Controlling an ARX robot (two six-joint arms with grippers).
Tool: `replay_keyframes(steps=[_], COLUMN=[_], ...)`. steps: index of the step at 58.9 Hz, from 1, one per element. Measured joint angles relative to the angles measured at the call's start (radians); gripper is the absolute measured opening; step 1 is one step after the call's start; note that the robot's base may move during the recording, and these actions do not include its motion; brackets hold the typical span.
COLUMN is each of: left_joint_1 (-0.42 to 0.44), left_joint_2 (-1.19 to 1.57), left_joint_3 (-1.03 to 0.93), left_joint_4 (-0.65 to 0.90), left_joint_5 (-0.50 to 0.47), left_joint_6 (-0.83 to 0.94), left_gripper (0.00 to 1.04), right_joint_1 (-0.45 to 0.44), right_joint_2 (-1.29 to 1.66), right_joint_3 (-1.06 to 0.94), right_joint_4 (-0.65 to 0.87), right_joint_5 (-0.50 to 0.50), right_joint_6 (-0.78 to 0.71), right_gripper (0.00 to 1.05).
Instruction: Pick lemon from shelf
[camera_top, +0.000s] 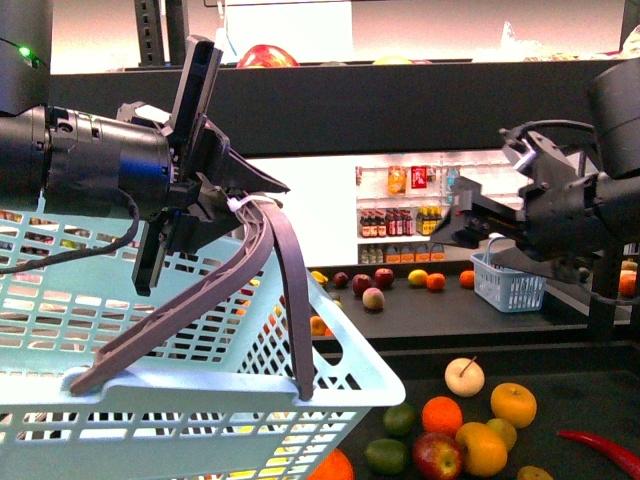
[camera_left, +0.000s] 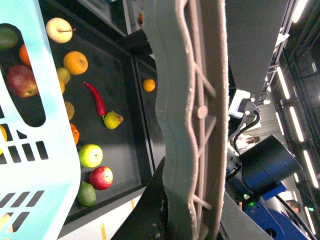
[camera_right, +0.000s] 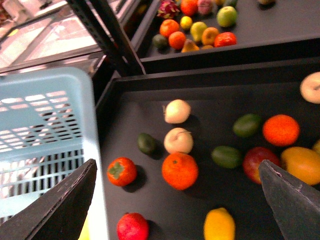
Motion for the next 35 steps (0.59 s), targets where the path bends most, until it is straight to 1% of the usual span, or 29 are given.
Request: replay_keyframes(steps=[7,15,24,35], left_joint_1=[0.000,0.000,0.000,0.000], left_joint_2=[0.000,0.000,0.000,0.000], left_joint_3=[0.000,0.000,0.000,0.000], left_joint_4=[0.000,0.000,0.000,0.000], left_joint_5=[0.000,0.000,0.000,0.000], left_joint_6=[0.000,0.000,0.000,-0.001], left_gripper=[0.10,0.10,0.10,0.10], right_joint_1=[-0.048,-0.045,0.000,0.082], right_joint_2=[0.082,0.202,0.344,0.491], right_joint_3=[-0.018,-0.074,-0.108,-0.069], right_joint_4=[0.037,0.082,0.131,0.155], right_joint_5=[0.034,0.057,0.091,0.138], right_joint_6=[-0.055,-0.111,-0.142,-0.153], right_gripper=[0.97,0.97,0.97,0.97])
